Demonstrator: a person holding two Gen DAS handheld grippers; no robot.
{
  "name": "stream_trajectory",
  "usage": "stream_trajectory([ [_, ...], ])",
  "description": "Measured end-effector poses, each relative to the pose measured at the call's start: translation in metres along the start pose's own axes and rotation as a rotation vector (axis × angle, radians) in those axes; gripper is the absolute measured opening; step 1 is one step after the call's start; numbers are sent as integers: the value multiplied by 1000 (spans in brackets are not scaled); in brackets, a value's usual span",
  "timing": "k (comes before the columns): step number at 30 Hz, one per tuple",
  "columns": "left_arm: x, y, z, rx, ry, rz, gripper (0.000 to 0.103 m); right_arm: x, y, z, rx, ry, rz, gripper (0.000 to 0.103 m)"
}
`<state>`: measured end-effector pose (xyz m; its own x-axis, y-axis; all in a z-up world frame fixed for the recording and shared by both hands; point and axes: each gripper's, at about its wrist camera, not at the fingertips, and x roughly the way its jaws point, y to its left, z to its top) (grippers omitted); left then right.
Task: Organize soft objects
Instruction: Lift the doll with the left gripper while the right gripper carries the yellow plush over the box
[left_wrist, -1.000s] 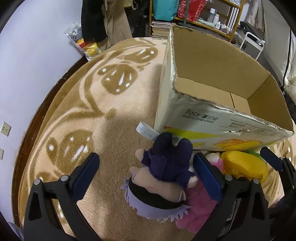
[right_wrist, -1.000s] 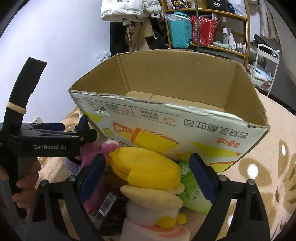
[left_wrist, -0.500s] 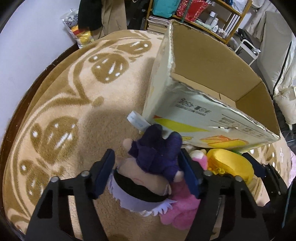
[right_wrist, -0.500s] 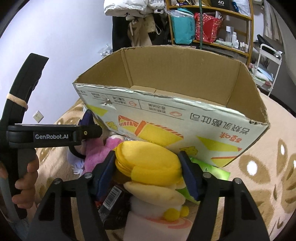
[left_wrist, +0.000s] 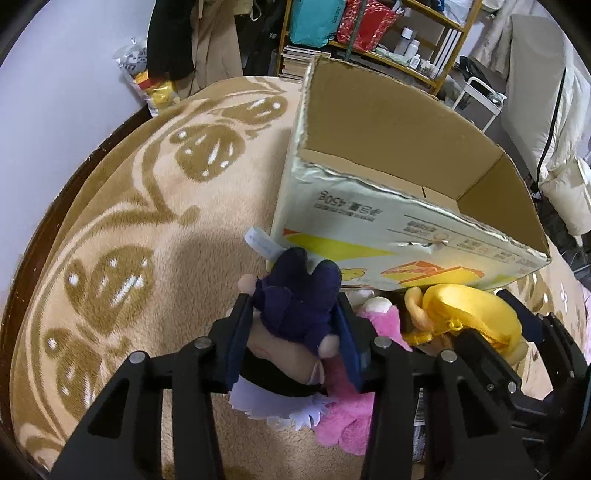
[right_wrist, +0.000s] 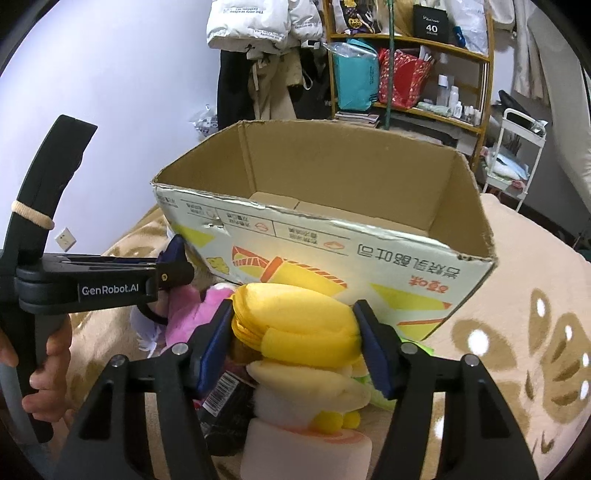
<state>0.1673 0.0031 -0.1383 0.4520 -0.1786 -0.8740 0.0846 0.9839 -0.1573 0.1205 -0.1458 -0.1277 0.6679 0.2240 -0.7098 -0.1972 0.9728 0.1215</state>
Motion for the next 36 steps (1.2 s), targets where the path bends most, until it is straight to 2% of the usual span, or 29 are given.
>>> stream_trajectory([
  [3, -4, 0, -1, 1, -7, 2, 40, -2, -3, 0, 9, -1, -3, 67],
  [5, -7, 0, -3, 2, -14, 0, 34, -6, -5, 0, 13, -10, -8, 67],
  [25, -15, -7, -12, 76, -75, 42, 32, -23, 7, -6, 8, -55, -79, 67],
  [31, -28, -8, -19, 92, -96, 71, 31, -38, -1, -1, 51, -100, -83, 67],
  [36, -53, -13, -28, 121, -163, 86, 31, -69, -5, 2, 83, -177, -82, 67],
])
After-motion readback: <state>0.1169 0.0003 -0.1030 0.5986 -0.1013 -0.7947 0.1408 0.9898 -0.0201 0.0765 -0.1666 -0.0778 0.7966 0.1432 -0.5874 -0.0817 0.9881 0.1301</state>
